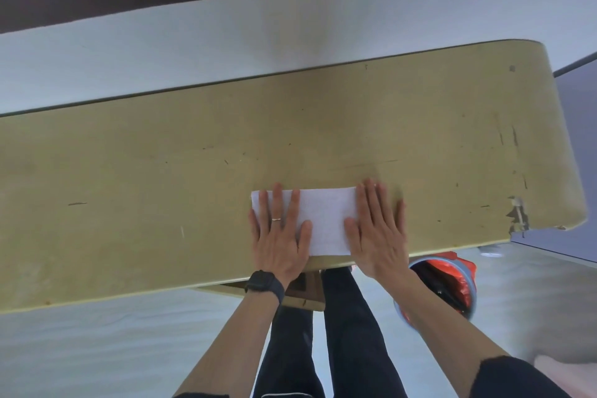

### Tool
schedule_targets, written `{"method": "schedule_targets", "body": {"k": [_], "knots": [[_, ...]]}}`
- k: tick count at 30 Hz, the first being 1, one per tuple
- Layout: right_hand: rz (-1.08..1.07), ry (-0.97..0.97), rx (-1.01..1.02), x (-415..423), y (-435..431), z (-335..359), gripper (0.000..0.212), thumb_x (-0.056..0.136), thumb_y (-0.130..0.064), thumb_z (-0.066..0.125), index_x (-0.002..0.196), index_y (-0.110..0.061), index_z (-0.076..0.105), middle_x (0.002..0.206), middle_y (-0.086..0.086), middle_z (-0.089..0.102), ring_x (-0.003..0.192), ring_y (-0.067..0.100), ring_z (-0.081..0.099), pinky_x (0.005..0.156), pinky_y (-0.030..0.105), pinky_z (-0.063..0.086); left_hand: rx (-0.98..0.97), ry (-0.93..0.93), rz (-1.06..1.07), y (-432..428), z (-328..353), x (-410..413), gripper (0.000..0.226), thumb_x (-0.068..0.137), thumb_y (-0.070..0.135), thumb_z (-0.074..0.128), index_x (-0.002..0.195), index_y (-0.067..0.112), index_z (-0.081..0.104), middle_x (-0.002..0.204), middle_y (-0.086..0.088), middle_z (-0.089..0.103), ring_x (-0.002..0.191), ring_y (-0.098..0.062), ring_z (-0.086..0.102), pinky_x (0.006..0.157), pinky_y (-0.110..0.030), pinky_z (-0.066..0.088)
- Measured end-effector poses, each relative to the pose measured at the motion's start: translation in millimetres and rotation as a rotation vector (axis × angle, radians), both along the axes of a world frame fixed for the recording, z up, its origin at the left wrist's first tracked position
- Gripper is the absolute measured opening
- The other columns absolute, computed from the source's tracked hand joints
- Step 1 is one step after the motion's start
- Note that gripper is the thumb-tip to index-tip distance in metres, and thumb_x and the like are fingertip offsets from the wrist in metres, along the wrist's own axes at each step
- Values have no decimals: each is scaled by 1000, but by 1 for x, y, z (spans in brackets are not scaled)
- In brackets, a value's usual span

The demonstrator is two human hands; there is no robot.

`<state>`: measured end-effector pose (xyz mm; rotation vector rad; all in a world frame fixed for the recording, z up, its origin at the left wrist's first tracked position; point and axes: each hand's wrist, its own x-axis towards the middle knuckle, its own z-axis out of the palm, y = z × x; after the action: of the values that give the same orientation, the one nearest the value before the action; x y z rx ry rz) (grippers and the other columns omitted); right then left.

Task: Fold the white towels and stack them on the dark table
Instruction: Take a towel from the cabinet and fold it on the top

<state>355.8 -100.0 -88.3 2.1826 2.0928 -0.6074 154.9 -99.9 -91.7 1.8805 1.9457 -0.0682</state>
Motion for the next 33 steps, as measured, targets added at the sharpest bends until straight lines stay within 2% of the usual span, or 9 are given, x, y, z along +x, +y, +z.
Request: {"method": "schedule_targets", "body": {"k": [4, 7, 13, 15, 19, 23, 27, 30, 33], "knots": [[-8, 27, 8, 3, 0, 7, 63, 100, -49, 30, 153, -16, 26, 166, -2, 11, 153, 14, 2, 121, 57, 9, 1, -51, -42, 7, 1, -8, 59, 98, 51, 30, 150, 23, 28, 167, 0, 0, 153, -24, -7, 121, -51, -4], [33, -29, 27, 12, -8, 16, 64, 98, -56, 30, 151, -20, 35, 165, 0, 18, 153, 19, 7, 121, 55, 5, 12, -13, -139, 39, 6, -16, 56, 102, 47, 32, 154, 28, 26, 166, 1, -9, 152, -20, -13, 120, -52, -8], [112, 20, 106, 5, -34, 31, 54, 95, -59, 41, 136, -28, 58, 146, 4, 49, 143, 28, 35, 115, 52, 27, 58, 55, -441, 119, 25, 0, 65, 98, 12, 41, 153, 42, 26, 164, 4, -16, 152, -22, -13, 117, -53, -13], [151, 80, 139, 0, -38, 30, 45, 93, -55, 50, 129, -32, 64, 143, 5, 52, 140, 28, 40, 113, 51, 31, 113, 67, -466, 119, 31, 1, 75, 90, 1, 44, 152, 41, 30, 166, 2, -4, 152, -24, -2, 120, -54, -5], [257, 188, 266, 4, -42, 28, 45, 92, -46, 61, 129, -22, 65, 146, 7, 51, 138, 28, 44, 110, 48, 37, 287, -69, -467, 57, 35, -15, 46, 89, 35, 64, 133, 25, 56, 148, -5, 44, 135, -28, 43, 111, -50, 34], [508, 142, 256, 12, -47, 11, 57, 86, -35, 70, 138, -16, 58, 151, 0, 47, 141, 20, 41, 111, 46, 37, 247, -85, -577, -26, 21, -45, 54, 76, 56, 73, 116, 23, 58, 128, 0, 51, 116, -25, 52, 102, -43, 44], [543, 180, 378, 10, -55, -2, 35, 88, -8, 63, 121, -18, 68, 126, 0, 64, 119, 23, 58, 101, 38, 45, 339, -71, -587, -54, 15, -46, 43, 71, 8, 70, 112, 20, 59, 120, -2, 50, 115, -24, 49, 102, -38, 37], [544, 210, 423, 6, -58, 1, 33, 89, -4, 48, 106, -18, 73, 110, 1, 68, 104, 24, 59, 91, 35, 44, 368, -96, -606, -57, 16, -47, 43, 71, 2, 64, 108, 21, 56, 113, 0, 51, 107, -23, 51, 97, -36, 38], [558, 259, 353, 6, -55, 5, 30, 85, -3, 52, 101, -17, 73, 105, 0, 68, 100, 23, 57, 86, 32, 42, 327, -147, -600, -54, 15, -53, 42, 68, 0, 73, 103, 22, 63, 109, 1, 61, 97, -23, 58, 91, -33, 42]]}}
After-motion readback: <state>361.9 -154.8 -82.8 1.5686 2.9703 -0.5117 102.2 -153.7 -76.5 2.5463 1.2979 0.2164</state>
